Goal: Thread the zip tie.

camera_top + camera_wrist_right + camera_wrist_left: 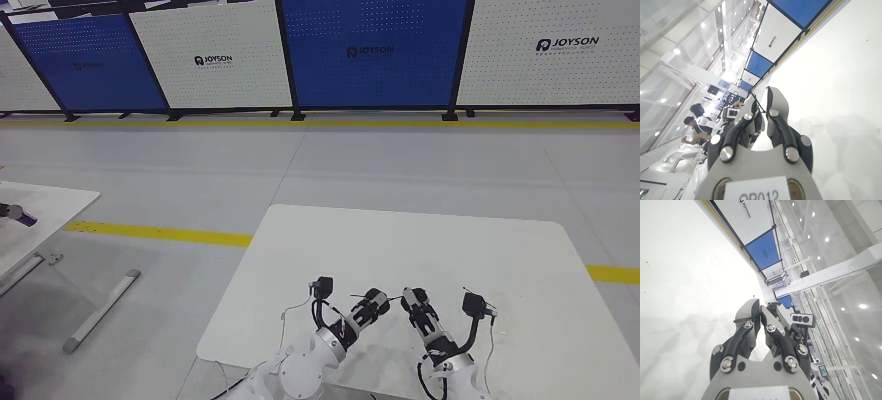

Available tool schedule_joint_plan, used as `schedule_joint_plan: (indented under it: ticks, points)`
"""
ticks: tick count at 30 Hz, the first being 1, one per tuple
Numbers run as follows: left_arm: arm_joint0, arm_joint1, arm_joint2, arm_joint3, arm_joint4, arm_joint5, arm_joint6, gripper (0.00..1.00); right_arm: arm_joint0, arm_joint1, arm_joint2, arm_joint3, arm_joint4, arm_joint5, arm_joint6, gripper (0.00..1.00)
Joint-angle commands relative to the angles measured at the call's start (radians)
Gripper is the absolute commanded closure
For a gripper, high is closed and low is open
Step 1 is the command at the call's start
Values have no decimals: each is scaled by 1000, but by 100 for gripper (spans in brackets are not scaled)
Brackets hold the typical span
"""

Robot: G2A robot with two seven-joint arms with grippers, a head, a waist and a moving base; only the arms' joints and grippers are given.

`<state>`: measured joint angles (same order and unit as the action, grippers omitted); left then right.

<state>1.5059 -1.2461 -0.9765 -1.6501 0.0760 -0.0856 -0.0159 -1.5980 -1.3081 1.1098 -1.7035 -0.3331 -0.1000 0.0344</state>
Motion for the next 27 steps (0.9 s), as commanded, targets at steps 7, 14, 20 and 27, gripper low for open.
schedule_joint_plan:
  ticks: [7, 14, 20, 27]
  points:
    - [-4, -2, 2, 4, 4, 9, 0, 100, -16, 0, 8, -10, -12, -13, -23, 95]
    - [-7, -4, 3, 8, 0, 11, 2, 100, -20, -1, 12, -11, -12, -15, -27, 100]
    - [-1, -3, 2, 1, 3, -11, -1, 100, -12, -2, 6, -7, -23, -6, -14, 100]
    - [3, -2, -1, -1, 7, -17, -3, 100, -1, -4, 1, -1, -12, -5, 10, 100]
